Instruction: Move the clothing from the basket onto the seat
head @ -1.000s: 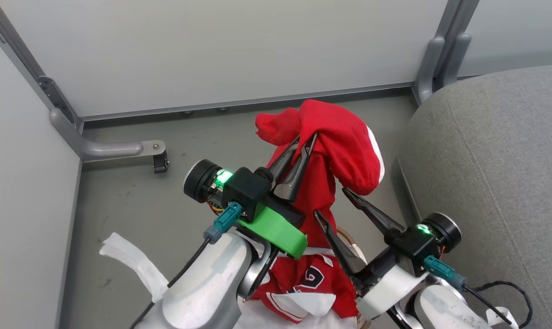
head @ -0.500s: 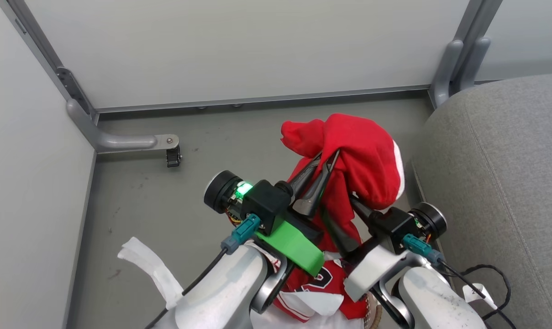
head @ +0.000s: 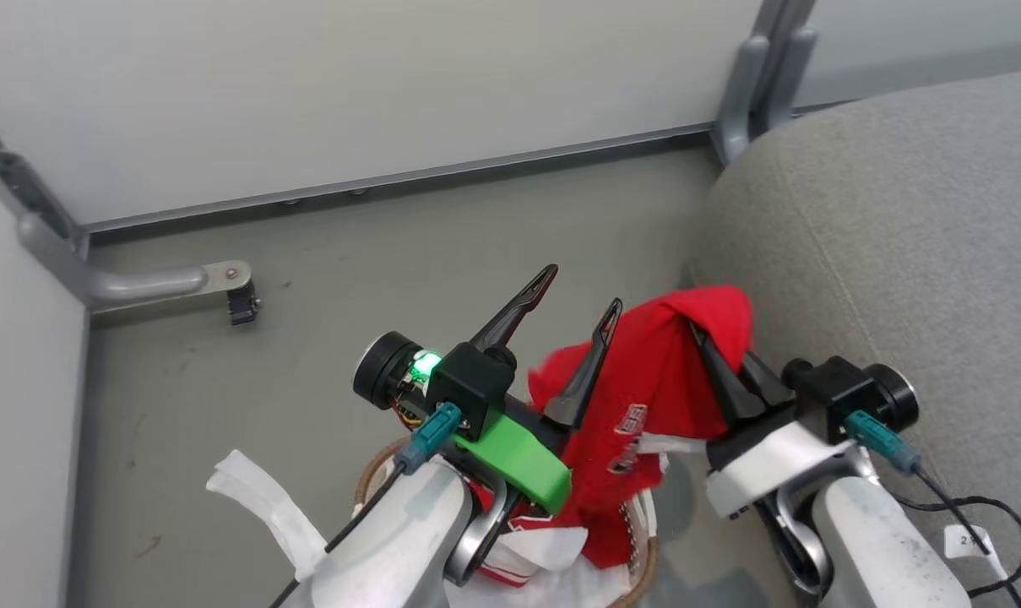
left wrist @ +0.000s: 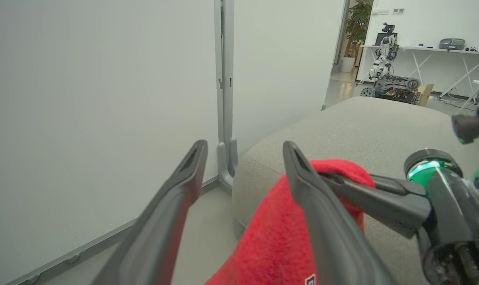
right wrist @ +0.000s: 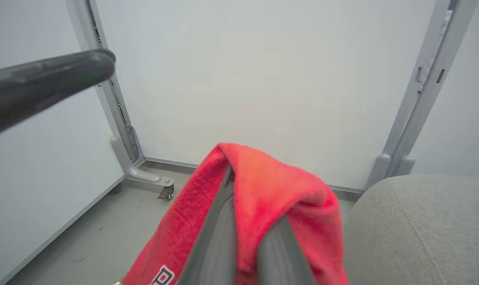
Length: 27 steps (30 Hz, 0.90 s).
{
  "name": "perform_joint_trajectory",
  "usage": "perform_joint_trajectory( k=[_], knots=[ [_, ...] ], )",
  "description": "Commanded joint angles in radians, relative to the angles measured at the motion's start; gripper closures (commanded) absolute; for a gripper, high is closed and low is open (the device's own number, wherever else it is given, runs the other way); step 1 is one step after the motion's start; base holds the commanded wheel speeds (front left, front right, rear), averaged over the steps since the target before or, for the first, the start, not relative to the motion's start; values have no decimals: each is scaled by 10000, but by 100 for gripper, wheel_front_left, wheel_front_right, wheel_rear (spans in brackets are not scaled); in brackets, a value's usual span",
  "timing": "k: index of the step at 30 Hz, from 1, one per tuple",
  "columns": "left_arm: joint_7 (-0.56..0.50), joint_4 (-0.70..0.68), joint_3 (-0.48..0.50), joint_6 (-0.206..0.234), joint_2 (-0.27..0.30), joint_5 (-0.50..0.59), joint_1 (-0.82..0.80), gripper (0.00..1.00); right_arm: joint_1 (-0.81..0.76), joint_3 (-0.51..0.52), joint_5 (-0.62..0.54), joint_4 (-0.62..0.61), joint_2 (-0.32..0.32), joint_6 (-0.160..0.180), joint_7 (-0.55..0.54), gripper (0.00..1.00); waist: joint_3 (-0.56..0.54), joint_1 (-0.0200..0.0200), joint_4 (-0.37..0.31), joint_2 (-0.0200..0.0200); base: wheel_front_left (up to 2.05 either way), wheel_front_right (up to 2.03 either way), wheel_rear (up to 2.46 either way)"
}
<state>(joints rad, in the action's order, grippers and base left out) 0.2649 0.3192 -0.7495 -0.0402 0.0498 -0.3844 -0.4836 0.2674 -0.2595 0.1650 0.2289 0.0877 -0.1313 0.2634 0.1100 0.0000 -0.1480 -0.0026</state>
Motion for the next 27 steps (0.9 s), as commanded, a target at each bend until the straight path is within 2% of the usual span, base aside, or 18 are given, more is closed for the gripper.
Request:
perform_joint_trajectory(
  k=[1, 7, 12, 19, 27],
  knots=[
    [-7, 55, 68, -73, 17, 130, 146, 0, -171, 204, -56, -158, 75, 10, 17, 100, 365, 0, -1518, 26, 0, 0, 0],
    [-7, 392, 246, -328, 29, 333, 201, 0, -339, 1212, -151, -515, 181, 10, 17, 100, 683, 0, -2904, 26, 0, 0, 0],
    [-7, 624, 258, -503, 41, 616, 132, 0, 70, 1762, -323, -484, 635, 9, 17, 100, 1155, 0, -3524, 26, 0, 0, 0],
    [-7, 1237, 562, -656, 150, 1182, 14, 0, 2297, 1823, -637, 793, 1497, 10, 19, 100, 2223, 0, -3602, 26, 0, 0, 0],
    [-7, 1226, 610, -838, 447, 1698, -596, 0, 5341, 2568, -1253, 2224, 2509, 10, 17, 100, 3996, 0, -2822, 26, 0, 0, 0]
  ],
)
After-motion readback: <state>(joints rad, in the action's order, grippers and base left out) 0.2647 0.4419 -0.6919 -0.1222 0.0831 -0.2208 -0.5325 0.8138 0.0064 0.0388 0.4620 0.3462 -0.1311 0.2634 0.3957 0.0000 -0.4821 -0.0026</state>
